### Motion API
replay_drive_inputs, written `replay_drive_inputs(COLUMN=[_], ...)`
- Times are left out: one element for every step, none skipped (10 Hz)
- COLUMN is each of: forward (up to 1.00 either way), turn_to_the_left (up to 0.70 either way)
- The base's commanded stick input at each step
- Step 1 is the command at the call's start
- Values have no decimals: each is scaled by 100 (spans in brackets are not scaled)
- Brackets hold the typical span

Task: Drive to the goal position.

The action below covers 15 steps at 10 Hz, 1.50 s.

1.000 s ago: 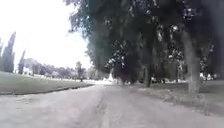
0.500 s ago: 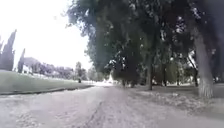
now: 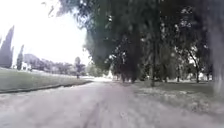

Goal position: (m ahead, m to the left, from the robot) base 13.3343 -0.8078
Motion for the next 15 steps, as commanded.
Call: replay_drive_inputs(forward=[100, 100, 100, 100, 100, 100, 100, 100, 100, 100, 100, 100, 100, 100, 100], turn_to_the_left=[0, 0, 0, 0, 0, 0, 0, 6, 31, 25, 3, 0, 0, 0, 0])
